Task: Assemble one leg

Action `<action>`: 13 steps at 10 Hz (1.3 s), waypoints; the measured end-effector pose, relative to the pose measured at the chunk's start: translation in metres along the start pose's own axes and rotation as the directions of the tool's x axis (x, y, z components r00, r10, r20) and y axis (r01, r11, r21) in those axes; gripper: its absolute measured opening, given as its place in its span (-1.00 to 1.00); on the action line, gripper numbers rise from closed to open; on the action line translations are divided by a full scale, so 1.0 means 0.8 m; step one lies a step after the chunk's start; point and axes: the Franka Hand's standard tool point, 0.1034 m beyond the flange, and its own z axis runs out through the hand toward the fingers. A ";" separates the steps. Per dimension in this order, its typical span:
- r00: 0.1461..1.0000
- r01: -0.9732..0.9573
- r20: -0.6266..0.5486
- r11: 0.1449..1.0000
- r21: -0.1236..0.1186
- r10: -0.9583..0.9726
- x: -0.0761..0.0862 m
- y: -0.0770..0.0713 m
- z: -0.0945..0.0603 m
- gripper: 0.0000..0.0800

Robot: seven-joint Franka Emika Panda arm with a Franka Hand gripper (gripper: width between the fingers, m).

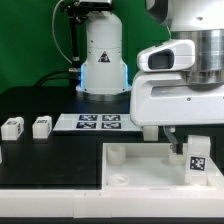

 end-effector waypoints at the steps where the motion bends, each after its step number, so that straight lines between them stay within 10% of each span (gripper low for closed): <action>1: 1.000 0.000 0.000 1.000 0.000 0.000 0.000 0.000 0.000 0.03; 7: 0.766 -0.643 0.006 0.766 0.005 0.643 0.002 0.011 0.001 -0.25; 10: 0.311 -0.950 0.076 0.310 0.022 0.947 -0.001 0.011 0.002 -0.25; 13: -0.095 -0.995 0.142 -0.094 -0.013 0.985 -0.002 0.007 0.003 -0.26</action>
Offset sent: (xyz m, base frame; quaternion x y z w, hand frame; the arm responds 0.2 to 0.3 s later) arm 0.0000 0.0000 0.0000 0.0000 0.0000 0.2667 0.9638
